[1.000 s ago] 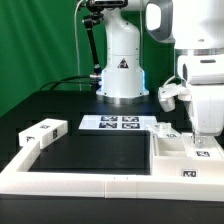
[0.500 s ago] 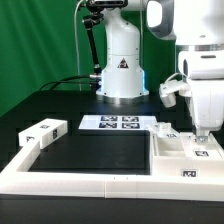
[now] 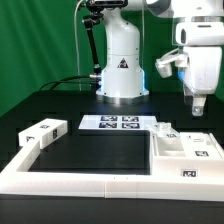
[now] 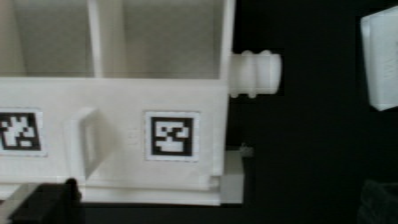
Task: Assemble cabinet
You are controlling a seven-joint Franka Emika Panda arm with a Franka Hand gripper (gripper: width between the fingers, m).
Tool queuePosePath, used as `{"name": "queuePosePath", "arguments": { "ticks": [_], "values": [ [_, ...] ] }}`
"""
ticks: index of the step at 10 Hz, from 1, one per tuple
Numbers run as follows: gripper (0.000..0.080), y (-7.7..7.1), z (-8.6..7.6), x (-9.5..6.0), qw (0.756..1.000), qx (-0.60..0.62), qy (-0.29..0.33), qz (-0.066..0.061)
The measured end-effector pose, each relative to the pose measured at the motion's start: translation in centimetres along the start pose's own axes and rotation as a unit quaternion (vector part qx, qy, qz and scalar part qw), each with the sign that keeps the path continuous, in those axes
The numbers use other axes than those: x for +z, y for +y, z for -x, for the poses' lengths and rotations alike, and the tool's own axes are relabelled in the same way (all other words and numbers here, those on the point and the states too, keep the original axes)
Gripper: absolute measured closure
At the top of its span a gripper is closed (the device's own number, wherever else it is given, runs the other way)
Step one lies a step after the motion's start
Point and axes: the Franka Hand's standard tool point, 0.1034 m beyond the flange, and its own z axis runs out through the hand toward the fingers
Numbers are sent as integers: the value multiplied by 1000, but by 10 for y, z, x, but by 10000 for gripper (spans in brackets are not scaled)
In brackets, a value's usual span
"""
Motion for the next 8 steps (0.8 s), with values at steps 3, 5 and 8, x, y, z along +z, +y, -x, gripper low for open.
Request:
{"name": "queuePosePath", "arguments": {
  "ticks": [3, 5, 8],
  "values": [
    [2, 1, 1, 2, 1000, 1, 0, -1],
    [2, 1, 1, 2, 998, -56, 5, 16],
    [2, -25, 14, 15, 989, -142, 12, 31]
  ]
}}
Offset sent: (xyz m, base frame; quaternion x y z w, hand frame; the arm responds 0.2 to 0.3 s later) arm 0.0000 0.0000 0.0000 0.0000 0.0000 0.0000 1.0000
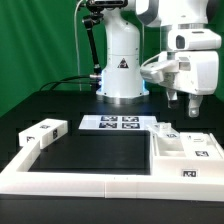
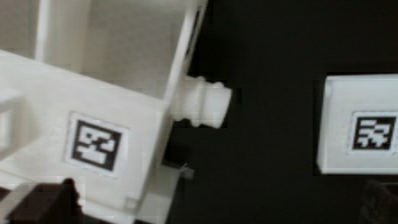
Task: Assemble cabinet
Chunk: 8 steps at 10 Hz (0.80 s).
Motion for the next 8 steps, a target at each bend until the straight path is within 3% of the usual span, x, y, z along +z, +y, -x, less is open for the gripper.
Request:
{"name": "queuePosePath", "arguments": {
  "ticks": [1, 6, 8],
  "values": [
    [2, -9, 5, 4, 1000, -12, 2, 1],
    [2, -13, 5, 4, 1000, -6, 0, -5],
    [2, -44, -8, 9, 1000, -16, 5, -7]
  ]
}}
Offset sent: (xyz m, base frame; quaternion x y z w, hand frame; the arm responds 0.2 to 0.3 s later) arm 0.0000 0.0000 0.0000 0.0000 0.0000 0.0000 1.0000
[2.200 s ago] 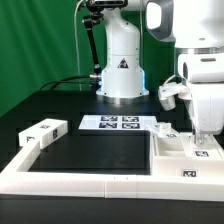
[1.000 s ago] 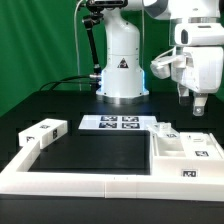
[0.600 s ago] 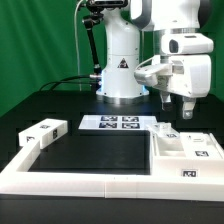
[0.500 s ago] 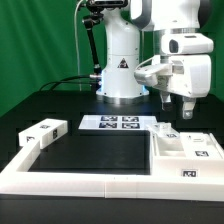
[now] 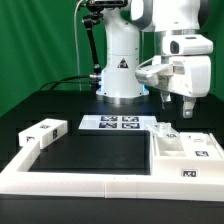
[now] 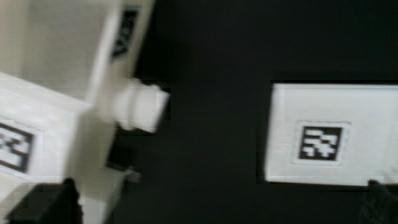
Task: Assemble cabinet
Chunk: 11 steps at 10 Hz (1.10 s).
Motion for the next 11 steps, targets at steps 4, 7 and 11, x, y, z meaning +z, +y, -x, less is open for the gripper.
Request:
{"name": "queuePosePath", "arguments": {
  "ticks": [4, 7, 11],
  "values": [
    [2, -47, -2, 20, 1000, 6, 12, -20],
    [2, -60, -9, 38, 999, 10, 25, -29],
    [2, -68, -9, 48, 999, 15, 30, -39]
  ]
}}
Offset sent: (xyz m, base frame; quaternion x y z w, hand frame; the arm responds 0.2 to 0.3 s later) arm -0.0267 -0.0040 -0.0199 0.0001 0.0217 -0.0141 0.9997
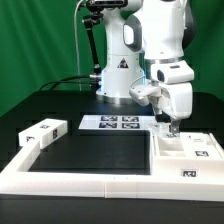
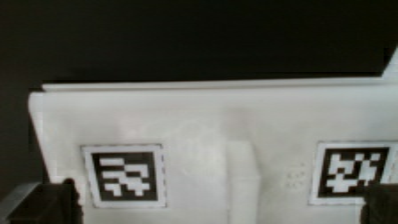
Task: Assemble cabinet
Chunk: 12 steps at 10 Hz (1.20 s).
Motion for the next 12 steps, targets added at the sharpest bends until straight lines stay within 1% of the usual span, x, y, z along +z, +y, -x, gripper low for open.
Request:
{"name": "queuePosePath", "arguments": {
  "ticks": [1, 2, 3, 4, 5, 6, 7, 8, 11, 12],
  "values": [
    [2, -2, 1, 2, 1000, 2, 1, -3],
    [124, -4, 1, 5, 1000, 3, 2, -6],
    [272, -5, 0, 7, 1000, 3, 3, -8],
    [272, -5, 0, 7, 1000, 4, 3, -8],
    [466, -5, 0, 7, 1000, 5, 3, -8],
    [634, -5, 0, 7, 1000, 6, 3, -8],
    [634, -4, 1, 6, 1000, 6, 3, -8],
    [732, -4, 1, 6, 1000, 7, 3, -8],
    [732, -4, 1, 5, 1000, 10, 2, -8],
    [732, -2, 4, -1, 999, 38, -4, -11]
  ]
}}
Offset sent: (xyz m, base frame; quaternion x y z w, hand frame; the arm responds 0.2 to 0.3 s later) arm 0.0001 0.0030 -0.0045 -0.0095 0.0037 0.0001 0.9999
